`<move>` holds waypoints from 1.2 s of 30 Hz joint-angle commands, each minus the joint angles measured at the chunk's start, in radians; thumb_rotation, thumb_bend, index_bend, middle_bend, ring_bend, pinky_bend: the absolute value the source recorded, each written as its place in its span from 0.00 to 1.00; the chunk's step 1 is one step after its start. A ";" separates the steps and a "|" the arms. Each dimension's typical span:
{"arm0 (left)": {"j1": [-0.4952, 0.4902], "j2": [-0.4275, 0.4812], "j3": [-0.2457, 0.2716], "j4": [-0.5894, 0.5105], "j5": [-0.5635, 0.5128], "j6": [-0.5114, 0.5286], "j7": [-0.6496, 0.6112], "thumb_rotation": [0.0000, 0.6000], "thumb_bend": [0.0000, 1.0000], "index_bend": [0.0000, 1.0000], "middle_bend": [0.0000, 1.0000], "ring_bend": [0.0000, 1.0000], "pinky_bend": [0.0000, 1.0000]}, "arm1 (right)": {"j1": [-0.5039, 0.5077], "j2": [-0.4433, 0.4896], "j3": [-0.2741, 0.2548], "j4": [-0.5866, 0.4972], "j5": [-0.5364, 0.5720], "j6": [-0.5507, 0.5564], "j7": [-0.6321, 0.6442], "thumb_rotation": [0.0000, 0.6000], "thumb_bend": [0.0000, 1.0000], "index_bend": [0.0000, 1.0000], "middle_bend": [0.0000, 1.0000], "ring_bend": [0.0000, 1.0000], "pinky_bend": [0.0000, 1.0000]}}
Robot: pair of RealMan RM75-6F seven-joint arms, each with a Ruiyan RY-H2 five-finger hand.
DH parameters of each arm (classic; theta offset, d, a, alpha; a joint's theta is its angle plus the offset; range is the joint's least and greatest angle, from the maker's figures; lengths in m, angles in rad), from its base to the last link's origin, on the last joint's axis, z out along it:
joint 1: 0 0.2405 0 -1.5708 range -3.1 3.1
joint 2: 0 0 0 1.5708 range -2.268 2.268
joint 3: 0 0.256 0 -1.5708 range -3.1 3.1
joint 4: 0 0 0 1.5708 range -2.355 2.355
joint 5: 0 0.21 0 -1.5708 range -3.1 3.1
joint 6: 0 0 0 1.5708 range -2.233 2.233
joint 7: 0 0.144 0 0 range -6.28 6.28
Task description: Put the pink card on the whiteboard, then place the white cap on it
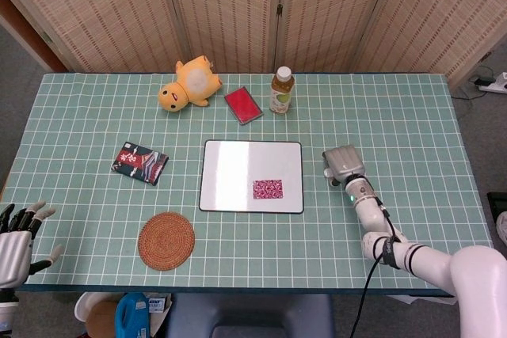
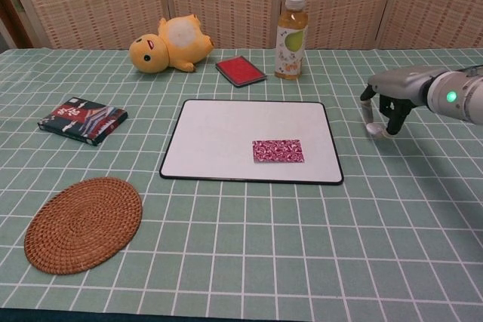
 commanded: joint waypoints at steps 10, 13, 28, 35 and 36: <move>0.006 0.007 0.004 -0.009 0.004 0.008 0.005 1.00 0.22 0.23 0.17 0.17 0.04 | 0.069 0.055 0.017 -0.250 -0.028 0.023 -0.045 1.00 0.30 0.52 0.85 1.00 1.00; 0.007 0.006 0.003 -0.008 0.003 0.009 0.005 1.00 0.22 0.23 0.17 0.17 0.04 | 0.096 0.033 0.015 -0.262 -0.015 0.023 -0.070 1.00 0.30 0.52 0.85 1.00 1.00; 0.011 -0.002 0.004 0.010 -0.005 0.006 -0.008 1.00 0.22 0.23 0.17 0.17 0.04 | 0.188 -0.063 -0.008 -0.188 0.079 0.014 -0.140 1.00 0.30 0.52 0.85 1.00 1.00; 0.009 -0.004 0.001 0.014 -0.009 0.000 -0.007 1.00 0.22 0.23 0.17 0.17 0.03 | 0.209 -0.082 -0.011 -0.165 0.084 0.001 -0.129 1.00 0.30 0.35 0.85 1.00 1.00; 0.008 -0.004 0.001 0.014 -0.009 -0.001 -0.007 1.00 0.22 0.23 0.17 0.17 0.03 | 0.211 -0.082 -0.012 -0.164 0.082 0.001 -0.127 1.00 0.30 0.33 0.85 1.00 1.00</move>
